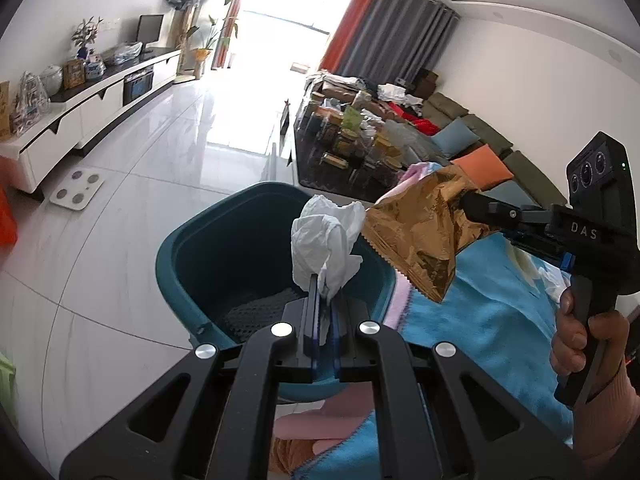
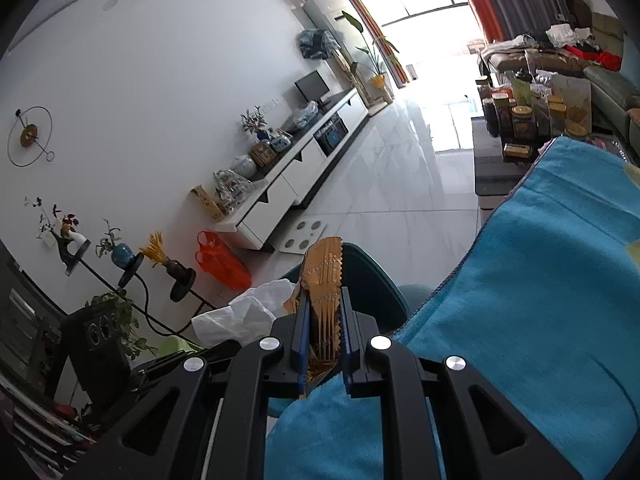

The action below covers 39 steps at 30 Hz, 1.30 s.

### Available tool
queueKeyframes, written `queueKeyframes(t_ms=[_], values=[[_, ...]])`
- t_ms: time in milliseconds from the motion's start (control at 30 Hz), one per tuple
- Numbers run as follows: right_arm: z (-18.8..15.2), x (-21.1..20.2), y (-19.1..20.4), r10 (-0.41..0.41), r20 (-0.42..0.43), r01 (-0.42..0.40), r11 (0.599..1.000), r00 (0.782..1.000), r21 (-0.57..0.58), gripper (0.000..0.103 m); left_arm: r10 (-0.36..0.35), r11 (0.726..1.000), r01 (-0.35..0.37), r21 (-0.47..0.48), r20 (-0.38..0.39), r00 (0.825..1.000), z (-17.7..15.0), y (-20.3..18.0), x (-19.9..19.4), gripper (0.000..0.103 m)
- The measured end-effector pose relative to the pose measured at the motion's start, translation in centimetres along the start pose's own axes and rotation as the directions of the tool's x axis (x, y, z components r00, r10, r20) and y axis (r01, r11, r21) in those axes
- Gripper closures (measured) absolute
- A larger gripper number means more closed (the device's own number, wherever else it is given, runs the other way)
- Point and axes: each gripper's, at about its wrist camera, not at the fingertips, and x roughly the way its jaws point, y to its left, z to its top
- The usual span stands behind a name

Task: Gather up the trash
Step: 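Carry the tissue and gold foil wrapper with both grippers over the teal bin, then open both grippers over the teal bin to drop the trash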

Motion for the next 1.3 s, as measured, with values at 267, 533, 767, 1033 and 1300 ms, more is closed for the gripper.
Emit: queueKeyframes(t_ms=[267,533,767,1033,1300], values=[[0.4,3.2,0.2,-0.033,-0.055,0.033,0.999,0.998,0.013,0.091,0.034,0.999,-0.034,-0.017,-0.029,0.999,0.1,0.7,1.6,0.098],[0.1,6.0,0.3,-0.043,-0.125,0.047,0.998,0.991,0.03,0.088,0.053,0.998,-0.055,-0.033,-0.052,0.997,0.4,1.1,3.0,0.098],[-0.4,6.5,0.1,-0.065,-0.144,0.072,0.996,0.987,0.043,0.072,0.079,0.995,-0.083,-0.049,-0.074,0.994,0.6,1.5,5.0,0.082],[-1.0,3.5,0.3,-0.063,-0.112,0.064,0.998,0.992,0.007,0.069,0.07,0.997,-0.072,-0.035,-0.064,0.996,0.4,0.7,5.3,0.071],[-2.7,-4.2,0.6,-0.091,-0.022,0.088,0.99,0.996,-0.11,0.058,-0.037,0.997,0.035,0.075,0.025,0.999,0.7,-4.7,2.3,0.053]])
